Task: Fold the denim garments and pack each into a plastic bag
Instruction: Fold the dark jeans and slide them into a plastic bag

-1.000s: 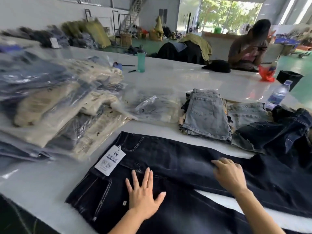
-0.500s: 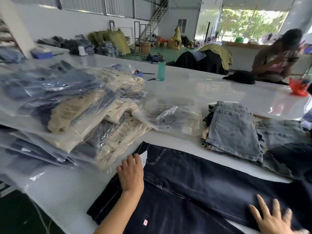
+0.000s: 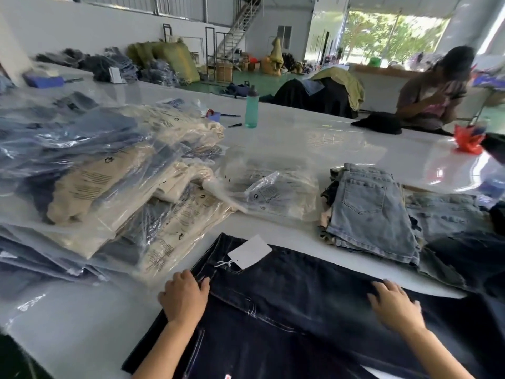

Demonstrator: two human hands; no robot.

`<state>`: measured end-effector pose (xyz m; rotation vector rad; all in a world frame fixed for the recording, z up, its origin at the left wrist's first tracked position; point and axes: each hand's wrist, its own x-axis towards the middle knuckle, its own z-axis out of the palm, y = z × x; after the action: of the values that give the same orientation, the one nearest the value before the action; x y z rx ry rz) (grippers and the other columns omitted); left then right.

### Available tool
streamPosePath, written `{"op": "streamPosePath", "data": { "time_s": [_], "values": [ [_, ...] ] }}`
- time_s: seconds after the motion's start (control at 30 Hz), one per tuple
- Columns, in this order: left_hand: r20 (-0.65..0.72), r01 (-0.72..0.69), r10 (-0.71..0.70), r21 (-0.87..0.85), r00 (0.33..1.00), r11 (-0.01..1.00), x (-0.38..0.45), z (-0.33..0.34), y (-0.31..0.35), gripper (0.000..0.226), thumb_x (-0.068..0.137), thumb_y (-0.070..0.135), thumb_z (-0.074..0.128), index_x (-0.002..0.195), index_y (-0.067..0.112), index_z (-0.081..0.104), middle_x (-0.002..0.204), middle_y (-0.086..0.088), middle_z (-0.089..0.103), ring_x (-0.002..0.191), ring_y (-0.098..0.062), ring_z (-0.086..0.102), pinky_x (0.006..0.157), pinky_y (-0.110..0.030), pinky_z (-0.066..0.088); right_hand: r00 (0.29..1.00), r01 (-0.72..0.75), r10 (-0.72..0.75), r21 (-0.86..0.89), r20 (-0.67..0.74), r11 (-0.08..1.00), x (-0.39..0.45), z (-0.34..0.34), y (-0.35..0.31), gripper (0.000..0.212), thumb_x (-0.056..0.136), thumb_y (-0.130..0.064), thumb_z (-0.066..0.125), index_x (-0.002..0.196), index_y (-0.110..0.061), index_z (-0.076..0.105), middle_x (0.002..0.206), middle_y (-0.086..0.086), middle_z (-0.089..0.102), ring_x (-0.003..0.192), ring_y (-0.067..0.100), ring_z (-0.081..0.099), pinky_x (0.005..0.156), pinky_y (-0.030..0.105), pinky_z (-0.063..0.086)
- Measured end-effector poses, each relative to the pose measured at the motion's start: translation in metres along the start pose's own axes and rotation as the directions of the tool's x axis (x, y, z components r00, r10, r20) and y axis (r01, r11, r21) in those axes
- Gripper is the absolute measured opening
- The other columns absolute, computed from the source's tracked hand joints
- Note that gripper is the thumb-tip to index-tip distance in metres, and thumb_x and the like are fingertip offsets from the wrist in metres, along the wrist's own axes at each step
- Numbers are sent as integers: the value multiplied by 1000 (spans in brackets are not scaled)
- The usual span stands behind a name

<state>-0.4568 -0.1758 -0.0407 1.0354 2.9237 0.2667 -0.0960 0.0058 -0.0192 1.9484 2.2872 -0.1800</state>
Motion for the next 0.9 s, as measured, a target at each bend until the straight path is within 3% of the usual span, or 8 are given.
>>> {"op": "streamPosePath", "data": {
  "time_s": [0.07,0.23,0.4,0.5,0.6,0.7,0.8,0.9],
  "values": [
    [77,21,-23,33,997,999,9,1,-4,54,90,63,38,108,17,59,107,1,60,98,-17,57,82,-33,47,1000,26,-26,55,1,998,24,-1,-7,42,100,-39,36,140,-26,37,147,-4,35,137,15,31,108,49,31],
    [271,94,-53,-143,961,985,23,-3,-9,52,83,67,49,119,29,51,119,-3,50,111,-23,50,90,-37,44,993,-1,-2,29,115,1000,63,2,5,51,96,-54,40,142,-32,32,149,-6,33,139,17,26,107,62,22],
    [291,83,47,-421,956,903,28,-15,-11,24,85,47,63,96,27,58,102,3,57,98,-19,55,81,-33,49,987,128,-136,94,84,987,71,1,31,46,84,-55,60,118,-24,57,120,1,62,115,21,51,83,32,40],
    [156,42,83,-667,984,744,29,-22,-3,23,82,32,71,73,30,50,81,14,53,79,-11,55,61,-20,38,982,142,-90,341,-164,929,69,-9,60,37,68,-39,83,96,-20,69,98,4,72,88,25,66,76,30,46],
    [70,41,20,-767,997,640,26,-18,9,20,81,30,73,74,27,54,78,14,56,73,-4,53,64,-25,38,922,146,17,388,-387,910,72,-19,104,28,60,-51,79,74,-42,57,79,-13,66,68,22,64,66,10,43],
    [269,145,33,-615,963,775,29,-1,21,22,88,35,64,86,14,57,80,-1,62,76,-21,60,69,-32,43,990,26,13,271,-141,962,70,-15,129,33,67,-64,69,71,-35,53,68,-10,62,64,12,61,63,30,50],
    [281,122,-1,-412,960,903,41,3,30,24,90,44,56,103,23,54,93,8,57,85,-15,54,75,-30,39,991,-4,-9,92,136,996,69,-2,148,43,63,-73,67,75,-33,57,74,-8,63,72,1,59,70,22,47],
    [275,101,22,-428,961,898,48,10,23,20,91,44,55,101,27,50,90,12,53,84,-12,51,76,-31,40,983,-87,51,198,177,976,94,4,191,51,50,-74,72,68,-26,69,67,-4,68,60,2,62,63,25,50]
  ]
}}
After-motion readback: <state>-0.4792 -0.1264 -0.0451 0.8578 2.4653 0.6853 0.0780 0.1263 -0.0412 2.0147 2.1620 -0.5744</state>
